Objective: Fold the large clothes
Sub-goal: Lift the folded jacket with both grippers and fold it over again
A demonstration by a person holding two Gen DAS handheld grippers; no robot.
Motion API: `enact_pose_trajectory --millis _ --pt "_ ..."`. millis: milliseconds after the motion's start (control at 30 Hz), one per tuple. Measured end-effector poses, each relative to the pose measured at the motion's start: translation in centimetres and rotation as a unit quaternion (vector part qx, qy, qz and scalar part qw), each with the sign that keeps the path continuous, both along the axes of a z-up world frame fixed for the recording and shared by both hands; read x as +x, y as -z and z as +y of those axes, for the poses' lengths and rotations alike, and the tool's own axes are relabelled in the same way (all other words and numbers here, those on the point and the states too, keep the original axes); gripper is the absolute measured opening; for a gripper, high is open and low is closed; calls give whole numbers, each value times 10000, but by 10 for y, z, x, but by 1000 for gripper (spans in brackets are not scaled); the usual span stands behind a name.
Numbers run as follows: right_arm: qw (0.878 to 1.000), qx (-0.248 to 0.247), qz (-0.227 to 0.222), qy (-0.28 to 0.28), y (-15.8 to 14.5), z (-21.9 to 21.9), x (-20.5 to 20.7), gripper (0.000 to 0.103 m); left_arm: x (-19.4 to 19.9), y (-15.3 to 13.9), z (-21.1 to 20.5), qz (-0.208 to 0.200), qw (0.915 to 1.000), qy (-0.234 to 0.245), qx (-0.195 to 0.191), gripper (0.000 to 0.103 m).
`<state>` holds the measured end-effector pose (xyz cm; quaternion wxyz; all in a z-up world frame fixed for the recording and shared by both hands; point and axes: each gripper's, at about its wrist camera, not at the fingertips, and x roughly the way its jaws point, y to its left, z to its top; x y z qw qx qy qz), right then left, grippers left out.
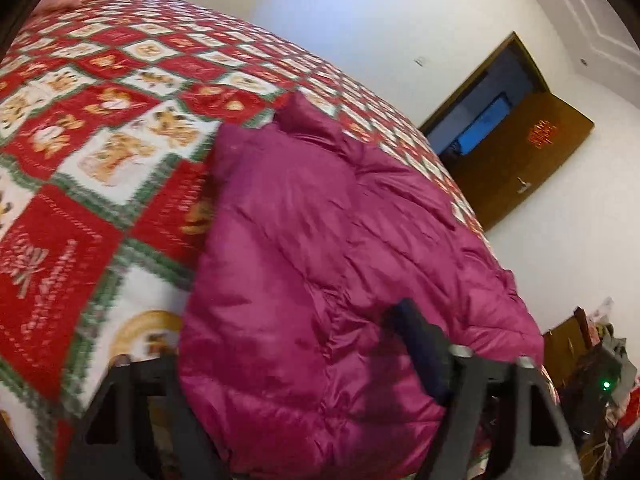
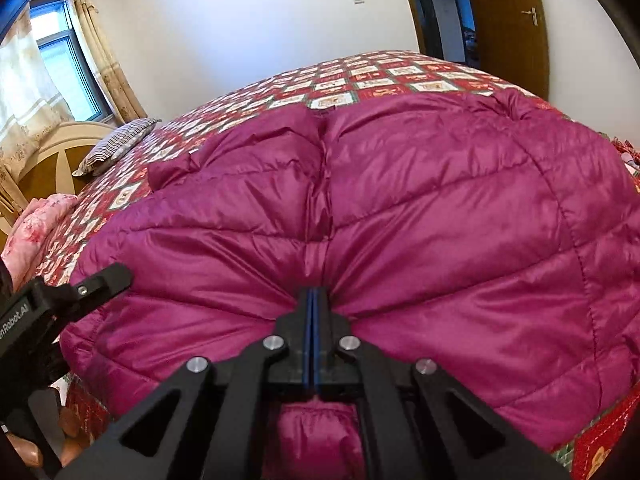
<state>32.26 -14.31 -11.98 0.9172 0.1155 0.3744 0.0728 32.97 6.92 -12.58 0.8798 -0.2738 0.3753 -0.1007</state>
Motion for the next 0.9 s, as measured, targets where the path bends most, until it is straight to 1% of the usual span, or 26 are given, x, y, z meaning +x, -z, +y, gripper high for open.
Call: enact_pose_trajectory --millis 67,133,233,300,367,400,467,533,633,667,733,767,800,867,900 --pt "10000 53 42 -14 1 -3 1 0 0 -9 -10 -119 9997 131 178 39" --pt "9999 111 79 -31 3 -4 1 0 -2 -19 -16 -269 9989 222 311 27" --pt "9998 126 121 -55 3 -5 1 0 -2 -35 -20 -442 9979 365 303 20" --pt "9997 169 160 -59 3 -5 1 0 -4 -44 -25 -562 9967 492 325 17" --pt "9992 317 224 -50 3 -6 -1 0 -11 -58 -35 -741 9940 668 446 16" --pt "9987 443 262 -57 4 -7 -2 0 -12 -62 -34 -794 9932 721 448 15" --pt "9954 860 419 -100 6 -6 -4 0 -20 -79 -40 -958 9903 900 460 15" --pt "9907 1202 572 -270 8 4 -7 0 -27 -93 -47 -1133 9858 1071 622 15" --pt "9842 1453 701 -724 9 33 -13 0 -41 -110 -62 -1311 9759 1391 1055 15" --pt "9808 1567 744 -892 10 43 -16 0 -47 -111 -69 -1337 9701 1477 1385 15" --pt "9781 1602 777 -1075 11 54 -18 0 -52 -104 -76 -1385 9621 1545 1769 15" --pt "9784 1577 755 -1106 11 55 -19 0 -55 -100 -79 -1403 9587 1607 1881 15" --pt "9761 1685 747 -1148 12 51 -20 0 -57 -99 -80 -1426 9568 1659 1914 15" --pt "9701 2033 703 -1126 9 33 -24 0 -63 -101 -85 -1548 9503 1745 2060 15" --pt "9702 2109 531 -1068 3 21 -31 2 -63 -103 -87 -1577 9480 1770 2125 15"
